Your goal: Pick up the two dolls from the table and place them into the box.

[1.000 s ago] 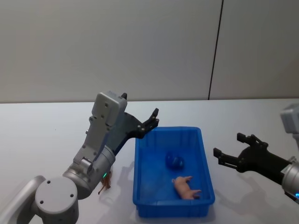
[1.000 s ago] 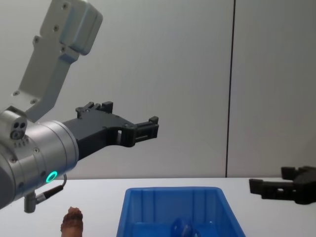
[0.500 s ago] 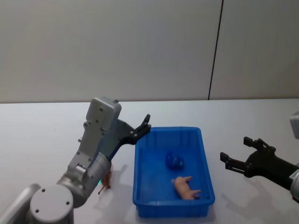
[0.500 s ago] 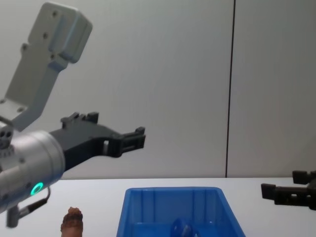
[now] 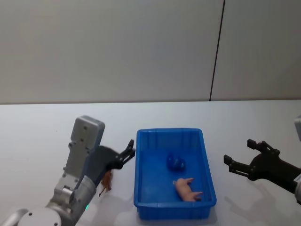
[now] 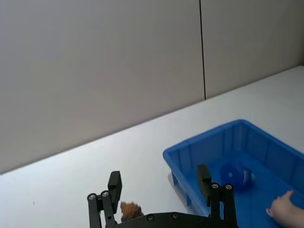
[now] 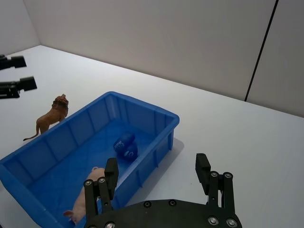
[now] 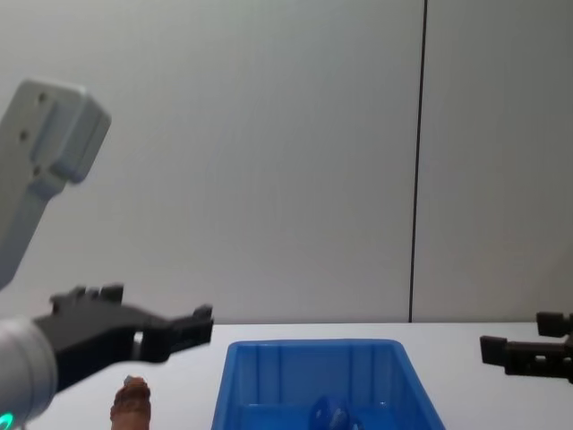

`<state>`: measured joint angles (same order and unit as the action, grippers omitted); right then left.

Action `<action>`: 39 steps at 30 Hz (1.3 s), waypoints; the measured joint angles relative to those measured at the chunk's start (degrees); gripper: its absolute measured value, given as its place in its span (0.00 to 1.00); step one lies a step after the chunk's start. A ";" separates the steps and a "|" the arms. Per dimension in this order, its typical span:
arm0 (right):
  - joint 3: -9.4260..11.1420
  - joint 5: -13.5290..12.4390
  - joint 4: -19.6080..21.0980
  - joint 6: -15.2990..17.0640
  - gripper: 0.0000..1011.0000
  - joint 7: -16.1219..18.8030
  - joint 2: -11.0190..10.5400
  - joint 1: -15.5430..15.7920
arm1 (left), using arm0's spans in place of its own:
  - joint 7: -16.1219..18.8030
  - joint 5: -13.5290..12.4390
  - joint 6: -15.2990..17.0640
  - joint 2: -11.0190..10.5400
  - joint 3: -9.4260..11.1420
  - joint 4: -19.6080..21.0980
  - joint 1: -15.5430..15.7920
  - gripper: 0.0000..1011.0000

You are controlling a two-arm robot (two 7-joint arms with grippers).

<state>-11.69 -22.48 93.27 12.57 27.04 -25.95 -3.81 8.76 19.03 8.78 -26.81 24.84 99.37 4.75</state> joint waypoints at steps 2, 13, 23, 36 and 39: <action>0.01 -0.02 0.00 -0.02 0.99 0.01 -0.03 0.03 | 0.10 0.95 0.49 -0.44 -0.14 0.05 -0.69 0.99; 0.07 -0.12 0.07 -0.11 0.99 0.04 -0.16 0.16 | -1.16 4.35 2.63 -1.57 -0.74 -1.60 -2.52 0.99; 0.11 -0.15 0.10 -0.14 0.99 0.04 -0.21 0.21 | -3.45 5.69 3.95 -1.58 -1.28 -5.01 -2.49 0.99; 0.11 -0.15 0.10 -0.15 0.99 0.04 -0.25 0.25 | -6.47 5.24 4.27 -0.14 -1.94 -11.32 -0.11 0.99; 0.11 -0.15 0.10 -0.14 0.99 0.04 -0.25 0.25 | -7.47 4.73 4.25 0.33 -2.08 -12.96 0.73 0.92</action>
<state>-11.58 -22.63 93.37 12.43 27.08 -26.20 -3.56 1.29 23.76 13.03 -26.48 22.76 86.41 5.48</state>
